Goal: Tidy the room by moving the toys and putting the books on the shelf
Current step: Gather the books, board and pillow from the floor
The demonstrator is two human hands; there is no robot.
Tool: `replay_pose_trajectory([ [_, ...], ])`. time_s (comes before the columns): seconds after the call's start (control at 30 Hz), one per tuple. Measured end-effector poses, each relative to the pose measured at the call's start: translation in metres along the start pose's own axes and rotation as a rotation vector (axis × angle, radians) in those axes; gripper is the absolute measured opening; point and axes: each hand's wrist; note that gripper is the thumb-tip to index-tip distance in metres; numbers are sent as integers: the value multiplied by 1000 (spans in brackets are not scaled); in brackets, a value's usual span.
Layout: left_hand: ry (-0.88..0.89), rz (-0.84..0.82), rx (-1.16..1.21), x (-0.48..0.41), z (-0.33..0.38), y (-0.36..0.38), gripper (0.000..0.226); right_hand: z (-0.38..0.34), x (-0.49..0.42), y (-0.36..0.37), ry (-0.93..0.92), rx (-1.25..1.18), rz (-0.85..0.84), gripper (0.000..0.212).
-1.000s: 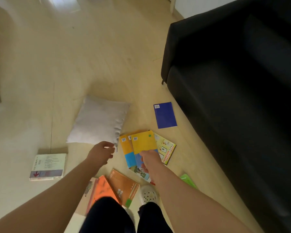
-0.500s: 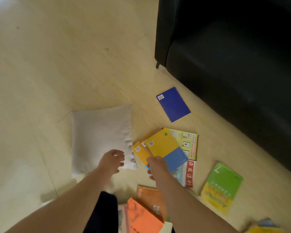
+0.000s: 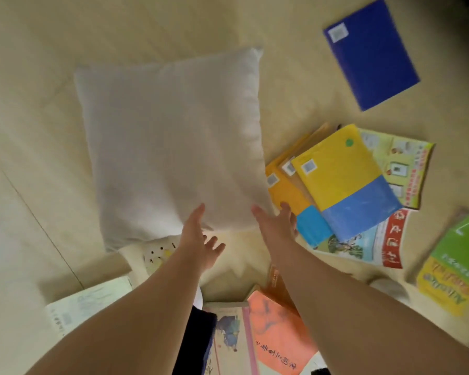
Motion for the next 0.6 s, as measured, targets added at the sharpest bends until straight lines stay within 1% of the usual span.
replay_pose_trajectory([
  [0.03, -21, -31, 85, -20, -1, 2, 78, 4, -14, 14, -20, -12, -10, 92],
  [0.07, -25, -56, 151, -26, 0, 3, 86, 4, -18, 19, -46, -33, -37, 102],
  [0.1, -14, -87, 199, -38, 1, 3, 86, 10, -29, 31, -63, -91, -65, 111],
  [0.13, -6, -96, 234, -42, 3, 3, 78, 12, -32, 37, -58, -140, -87, 113],
  [0.17, -1, -91, 257, -47, 3, 2, 70, 16, -36, 41, -39, -194, -102, 107],
  [0.2, 8, -62, 266, -49, 5, 1, 64, 16, -36, 43, -22, -217, -127, 91],
  [0.27, 36, 24, 241, -46, 10, -8, 60, 13, -26, 42, -29, -262, -189, 60],
  [0.37, 66, 68, 254, -20, 26, -20, 51, -9, 0, 27, -30, -393, -311, 34],
  [0.4, 71, 75, 279, -10, 31, -24, 48, -19, 12, 18, -34, -404, -363, 30],
  [0.47, 80, 65, 319, 24, 40, -28, 46, -42, 34, -6, -86, -407, -413, 27],
  [0.6, 89, -23, 369, 108, 55, -28, 38, -90, 80, -70, -158, -535, -416, 38],
])
Point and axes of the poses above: each hand's wrist, its own x-axis away from the middle knuckle, its own y-axis out of the palm, z = x × y, and after that the axes turned 10 degrees about z, right-handed
